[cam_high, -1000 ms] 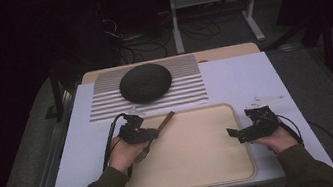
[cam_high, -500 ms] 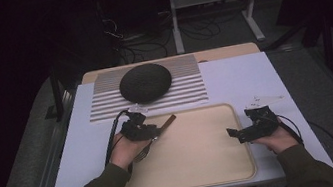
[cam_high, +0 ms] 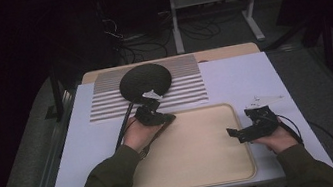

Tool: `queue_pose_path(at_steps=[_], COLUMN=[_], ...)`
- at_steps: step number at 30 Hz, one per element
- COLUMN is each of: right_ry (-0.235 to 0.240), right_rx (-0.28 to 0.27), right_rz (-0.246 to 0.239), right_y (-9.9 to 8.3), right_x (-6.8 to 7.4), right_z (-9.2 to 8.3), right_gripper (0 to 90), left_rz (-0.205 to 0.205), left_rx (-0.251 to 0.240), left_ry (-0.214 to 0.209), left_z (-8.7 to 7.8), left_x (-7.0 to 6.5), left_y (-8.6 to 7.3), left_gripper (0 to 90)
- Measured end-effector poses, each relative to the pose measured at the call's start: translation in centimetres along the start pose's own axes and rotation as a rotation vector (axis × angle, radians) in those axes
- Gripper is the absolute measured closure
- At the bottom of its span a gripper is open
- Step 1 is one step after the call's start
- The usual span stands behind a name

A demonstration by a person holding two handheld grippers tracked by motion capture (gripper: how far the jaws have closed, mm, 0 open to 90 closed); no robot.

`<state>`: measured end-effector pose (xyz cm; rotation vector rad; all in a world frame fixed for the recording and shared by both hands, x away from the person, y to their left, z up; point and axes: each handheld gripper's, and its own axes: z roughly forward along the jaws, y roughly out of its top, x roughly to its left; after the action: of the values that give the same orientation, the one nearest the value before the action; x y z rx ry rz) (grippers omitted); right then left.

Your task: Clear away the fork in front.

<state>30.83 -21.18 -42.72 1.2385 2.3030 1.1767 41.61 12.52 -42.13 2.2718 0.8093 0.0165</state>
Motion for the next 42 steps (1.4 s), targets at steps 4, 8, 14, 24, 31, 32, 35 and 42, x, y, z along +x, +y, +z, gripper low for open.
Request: queue_pose_path(at_steps=[4,8,14,24,31,32,35,42], right_ry=[0.0,0.001,0.002,0.002,0.002,0.002,0.002,0.002], right_rx=[-0.002,-0.003,-0.004,-0.004,-0.002,-0.002,-0.003,0.002], right_rz=[0.0,-0.001,-0.001,0.0,0.002,0.002,0.003,0.003], right_y=[0.0,0.0,0.0,0.0,0.0,0.0,0.0,0.0], right_x=[0.0,-0.1,-0.1,-0.1,-0.1,-0.1,0.0,0.0], right_z=[0.0,0.0,0.0,0.0,0.0,0.0,0.0,0.0], right_gripper=[0.0,0.0,0.0,0.0,0.0,0.0,0.0,0.0], left_rz=[0.015,0.026,0.018,-0.005,-0.009,-0.009,-0.02,-0.042], left_rx=[0.028,0.055,0.07,0.076,0.081,0.081,0.085,0.079], left_ry=[0.006,0.016,0.025,0.057,0.077,0.077,0.088,0.104], left_z=[0.9,1.9,2.4,1.5,0.5,0.5,0.0,-1.2], left_x=[0.1,0.3,0.9,2.2,2.8,2.8,3.2,4.0], left_y=[0.6,1.1,1.3,0.9,0.1,0.1,-0.5,-1.5], left_gripper=[90.0,90.0,90.0,90.0,90.0,90.0,90.0,90.0])
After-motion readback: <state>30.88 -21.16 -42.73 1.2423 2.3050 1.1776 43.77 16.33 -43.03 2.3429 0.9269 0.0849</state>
